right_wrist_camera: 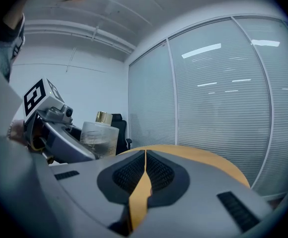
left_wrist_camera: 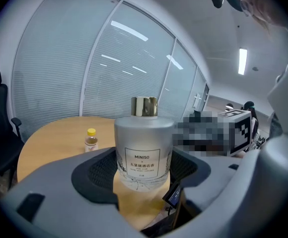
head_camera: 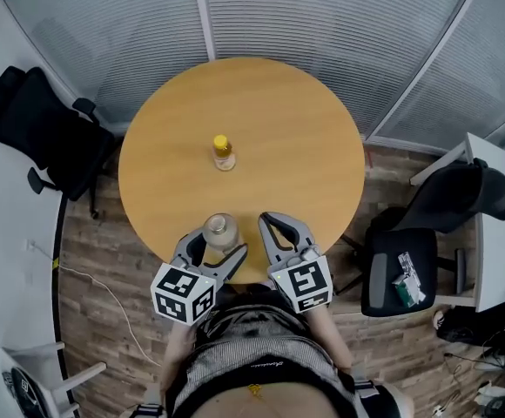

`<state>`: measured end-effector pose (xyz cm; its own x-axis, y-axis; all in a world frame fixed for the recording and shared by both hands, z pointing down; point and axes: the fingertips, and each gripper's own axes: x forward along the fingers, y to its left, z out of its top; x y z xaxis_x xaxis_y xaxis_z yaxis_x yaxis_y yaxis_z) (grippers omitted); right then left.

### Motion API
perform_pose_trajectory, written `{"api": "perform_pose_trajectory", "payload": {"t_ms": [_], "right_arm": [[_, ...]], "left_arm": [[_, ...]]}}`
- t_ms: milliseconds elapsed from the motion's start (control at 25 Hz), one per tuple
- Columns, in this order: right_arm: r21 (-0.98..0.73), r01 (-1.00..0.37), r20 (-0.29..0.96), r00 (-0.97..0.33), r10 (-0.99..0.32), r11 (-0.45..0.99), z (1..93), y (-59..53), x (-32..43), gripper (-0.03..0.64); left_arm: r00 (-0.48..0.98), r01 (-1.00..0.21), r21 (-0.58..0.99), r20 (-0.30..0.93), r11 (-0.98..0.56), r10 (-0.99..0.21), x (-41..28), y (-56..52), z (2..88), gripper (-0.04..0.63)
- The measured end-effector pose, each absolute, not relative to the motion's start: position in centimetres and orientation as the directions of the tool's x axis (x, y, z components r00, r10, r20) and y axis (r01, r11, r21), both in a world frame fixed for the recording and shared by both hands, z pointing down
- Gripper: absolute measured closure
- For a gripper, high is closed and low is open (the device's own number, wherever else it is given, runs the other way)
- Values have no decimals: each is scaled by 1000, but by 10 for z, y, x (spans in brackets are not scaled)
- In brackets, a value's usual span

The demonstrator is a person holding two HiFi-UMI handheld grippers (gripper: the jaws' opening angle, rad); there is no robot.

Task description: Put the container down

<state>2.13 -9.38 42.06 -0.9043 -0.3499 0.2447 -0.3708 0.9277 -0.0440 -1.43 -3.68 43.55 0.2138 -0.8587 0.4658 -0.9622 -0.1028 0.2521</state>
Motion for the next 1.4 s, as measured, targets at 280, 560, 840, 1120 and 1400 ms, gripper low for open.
{"api": "perform_pose_trajectory", "payload": {"t_ms": [280,560,840,1120,1400], "right_arm": [[-35,-430,256,-876,-408,902,419,-103,-11,595],[-26,-482,272,-846,-458,876,420,-96,-62,595],[-16,-557,305,-793,-527,830,428,-88,-101,595],[-3,-635,319,-733,-601,772,433,-89,-121,595],[5,-701,341,-669,-661,713,442,-87,-140,595]], "left_arm": [[288,-949,257,459,-184,-841,-45,-47,433,256],[344,-933,263,458,-245,-820,-97,-43,434,256],[422,-904,275,461,-327,-781,-142,-43,442,256],[498,-867,279,458,-413,-736,-170,-49,449,256],[550,-835,291,454,-467,-701,-199,-49,454,256]]}}
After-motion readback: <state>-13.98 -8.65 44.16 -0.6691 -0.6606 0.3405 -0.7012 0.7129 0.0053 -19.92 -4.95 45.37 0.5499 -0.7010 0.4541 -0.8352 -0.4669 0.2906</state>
